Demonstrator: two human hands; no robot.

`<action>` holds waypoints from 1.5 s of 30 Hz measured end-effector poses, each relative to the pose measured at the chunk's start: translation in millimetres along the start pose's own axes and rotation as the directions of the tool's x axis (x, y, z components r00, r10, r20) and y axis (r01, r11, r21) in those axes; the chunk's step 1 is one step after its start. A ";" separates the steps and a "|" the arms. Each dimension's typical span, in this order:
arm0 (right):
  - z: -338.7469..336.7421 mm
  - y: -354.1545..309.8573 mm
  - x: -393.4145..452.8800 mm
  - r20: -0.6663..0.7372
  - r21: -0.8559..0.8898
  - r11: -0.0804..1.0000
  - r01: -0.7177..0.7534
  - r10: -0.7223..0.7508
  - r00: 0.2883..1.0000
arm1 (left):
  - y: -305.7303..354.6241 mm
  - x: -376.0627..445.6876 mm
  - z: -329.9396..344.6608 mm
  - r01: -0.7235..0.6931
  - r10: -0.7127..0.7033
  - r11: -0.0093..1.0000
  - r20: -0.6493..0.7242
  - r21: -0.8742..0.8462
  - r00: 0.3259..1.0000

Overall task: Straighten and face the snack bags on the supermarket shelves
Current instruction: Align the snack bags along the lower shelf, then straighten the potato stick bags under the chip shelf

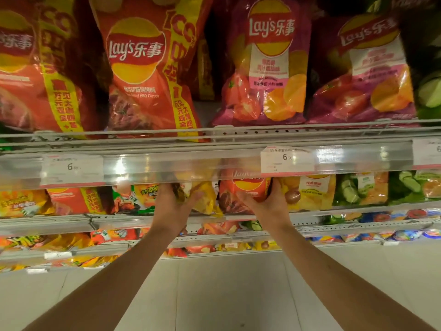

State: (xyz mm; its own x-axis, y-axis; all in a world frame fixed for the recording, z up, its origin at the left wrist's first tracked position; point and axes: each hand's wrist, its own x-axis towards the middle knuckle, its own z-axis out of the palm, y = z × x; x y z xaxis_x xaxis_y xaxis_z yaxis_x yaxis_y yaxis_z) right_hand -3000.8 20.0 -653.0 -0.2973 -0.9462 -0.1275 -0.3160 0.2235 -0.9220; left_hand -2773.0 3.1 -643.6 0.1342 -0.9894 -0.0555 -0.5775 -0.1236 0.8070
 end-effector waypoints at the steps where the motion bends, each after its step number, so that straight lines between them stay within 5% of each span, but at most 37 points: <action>1: 2.5 2.0 5.8 0.013 -0.026 0.999 -0.032 0.032 0.999 | -1.3 4.5 -0.4 0.011 -0.011 1.000 0.028 -0.009 1.000; 7: 10.3 14.6 25.0 0.107 -0.080 0.994 -0.077 0.086 0.991 | -6.5 31.4 -9.1 0.137 -0.086 0.976 0.278 -0.168 0.957; 12: 13.2 17.4 29.1 0.069 -0.064 0.995 -0.071 0.076 0.995 | -8.7 43.5 -20.0 0.294 -0.254 0.955 0.428 -0.028 0.867; 16: 13.5 18.1 27.9 0.027 -0.054 0.997 -0.053 0.054 0.998 | -5.7 41.7 -25.4 0.287 -0.233 0.957 0.474 -0.044 0.849; 24: 18.2 2.7 13.4 0.018 -0.038 0.999 0.024 -0.023 1.000 | -7.2 40.0 -29.7 0.367 -0.324 0.930 0.420 -0.023 0.848; 33: 0.9 -13.1 -13.8 -0.012 -0.111 0.992 0.062 -0.064 0.998 | 0.0 28.6 -28.9 0.338 -0.241 0.923 0.406 -0.186 0.882; 38: -22.5 -7.2 -21.6 0.052 -0.037 0.999 0.012 -0.011 0.999 | 3.9 18.8 -15.8 0.290 -0.214 0.895 0.244 -0.338 0.946; 45: -63.5 3.8 -12.7 0.218 -0.077 0.997 -0.028 0.044 0.975 | 6.1 6.4 2.6 0.237 -0.229 0.910 0.064 -0.340 0.971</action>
State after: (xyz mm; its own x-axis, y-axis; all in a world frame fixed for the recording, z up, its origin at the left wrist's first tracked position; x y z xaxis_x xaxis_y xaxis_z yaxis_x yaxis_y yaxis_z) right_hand -3055.4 47.7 -631.6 -0.1071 -0.9638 -0.2444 -0.3759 0.2668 -0.8874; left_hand -2777.8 -4.2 -640.5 0.2109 -0.9376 -0.2764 -0.2198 -0.3210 0.9212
